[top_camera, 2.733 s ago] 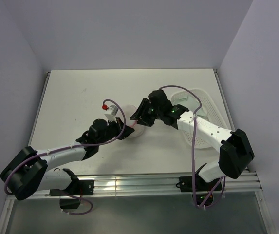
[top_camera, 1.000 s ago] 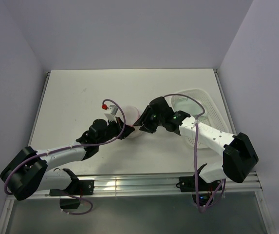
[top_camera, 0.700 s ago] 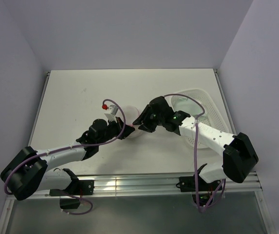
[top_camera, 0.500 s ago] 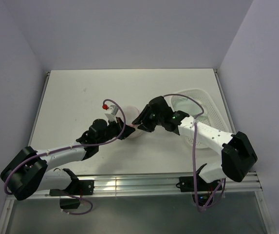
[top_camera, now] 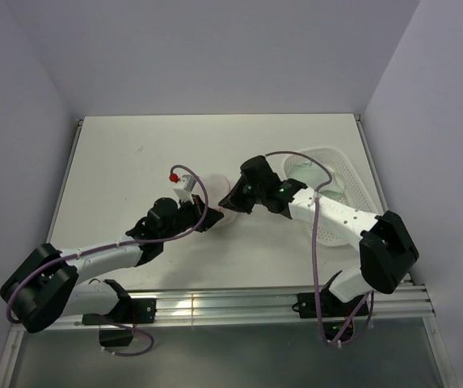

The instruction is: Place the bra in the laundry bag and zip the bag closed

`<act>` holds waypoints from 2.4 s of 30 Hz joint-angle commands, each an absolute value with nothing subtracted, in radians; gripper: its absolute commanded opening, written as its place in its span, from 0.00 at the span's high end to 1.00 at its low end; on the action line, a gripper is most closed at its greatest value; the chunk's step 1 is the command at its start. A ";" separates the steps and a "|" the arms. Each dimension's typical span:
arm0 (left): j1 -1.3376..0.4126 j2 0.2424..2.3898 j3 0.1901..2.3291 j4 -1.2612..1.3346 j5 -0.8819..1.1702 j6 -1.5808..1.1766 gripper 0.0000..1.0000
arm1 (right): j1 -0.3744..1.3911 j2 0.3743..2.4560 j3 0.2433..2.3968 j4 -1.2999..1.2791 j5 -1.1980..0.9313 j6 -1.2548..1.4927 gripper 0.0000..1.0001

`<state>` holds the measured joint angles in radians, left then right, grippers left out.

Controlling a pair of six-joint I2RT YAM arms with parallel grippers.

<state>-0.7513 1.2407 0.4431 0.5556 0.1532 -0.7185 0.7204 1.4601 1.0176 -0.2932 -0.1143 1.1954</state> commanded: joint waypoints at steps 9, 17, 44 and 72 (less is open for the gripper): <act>-0.634 1.112 0.345 0.434 0.103 -0.727 1.00 | 0.652 1.467 1.137 -0.362 -0.077 1.006 1.00; -0.499 1.002 0.314 0.338 0.118 -0.729 1.00 | 0.600 1.543 1.273 -0.379 -0.190 0.855 1.00; -0.690 1.233 0.454 0.531 0.100 -0.773 1.00 | 0.575 1.680 1.607 -0.618 -0.127 0.707 0.44; -0.690 1.218 0.479 0.514 0.158 -0.744 1.00 | 0.716 1.496 0.956 -0.051 -0.210 1.178 0.44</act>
<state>-0.6888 1.2388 0.4381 0.4824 0.1341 -0.7673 0.7074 1.4830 0.9710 -0.1314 -0.2276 1.1351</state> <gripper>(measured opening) 0.022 0.557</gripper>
